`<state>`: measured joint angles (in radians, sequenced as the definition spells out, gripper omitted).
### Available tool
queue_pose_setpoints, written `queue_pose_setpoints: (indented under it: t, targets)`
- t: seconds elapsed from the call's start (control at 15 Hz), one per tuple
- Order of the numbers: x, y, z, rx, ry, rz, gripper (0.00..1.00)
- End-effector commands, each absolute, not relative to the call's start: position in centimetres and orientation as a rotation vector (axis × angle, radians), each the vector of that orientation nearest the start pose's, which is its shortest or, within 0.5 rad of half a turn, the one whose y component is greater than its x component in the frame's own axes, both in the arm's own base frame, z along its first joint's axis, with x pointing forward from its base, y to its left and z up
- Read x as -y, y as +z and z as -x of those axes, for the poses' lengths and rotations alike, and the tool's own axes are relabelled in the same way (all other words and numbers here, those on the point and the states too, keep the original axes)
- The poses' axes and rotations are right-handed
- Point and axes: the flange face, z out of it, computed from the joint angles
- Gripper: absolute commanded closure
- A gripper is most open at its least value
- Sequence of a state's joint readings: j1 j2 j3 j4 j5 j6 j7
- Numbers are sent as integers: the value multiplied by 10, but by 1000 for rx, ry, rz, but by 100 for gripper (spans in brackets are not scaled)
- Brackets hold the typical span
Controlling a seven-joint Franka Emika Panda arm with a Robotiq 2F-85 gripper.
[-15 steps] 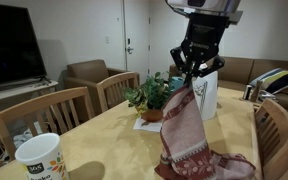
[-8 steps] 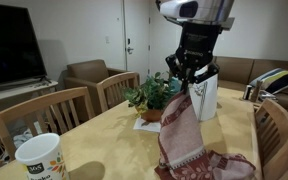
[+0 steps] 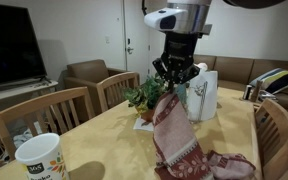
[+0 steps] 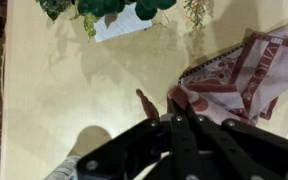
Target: Pick up the cloth and put it back down neatly
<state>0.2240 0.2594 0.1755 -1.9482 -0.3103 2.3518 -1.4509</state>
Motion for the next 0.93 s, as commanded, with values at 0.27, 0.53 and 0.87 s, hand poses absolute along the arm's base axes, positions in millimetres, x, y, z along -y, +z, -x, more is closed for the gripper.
queue_pose_setpoints:
  t: [0.27, 0.53, 0.87]
  targets:
    - [-238, 365, -631, -2407, 219, -1343, 99]
    - [-241, 356, -629, -2416, 254, -1366, 99]
    - [-242, 349, -630, -2426, 250, -1370, 97]
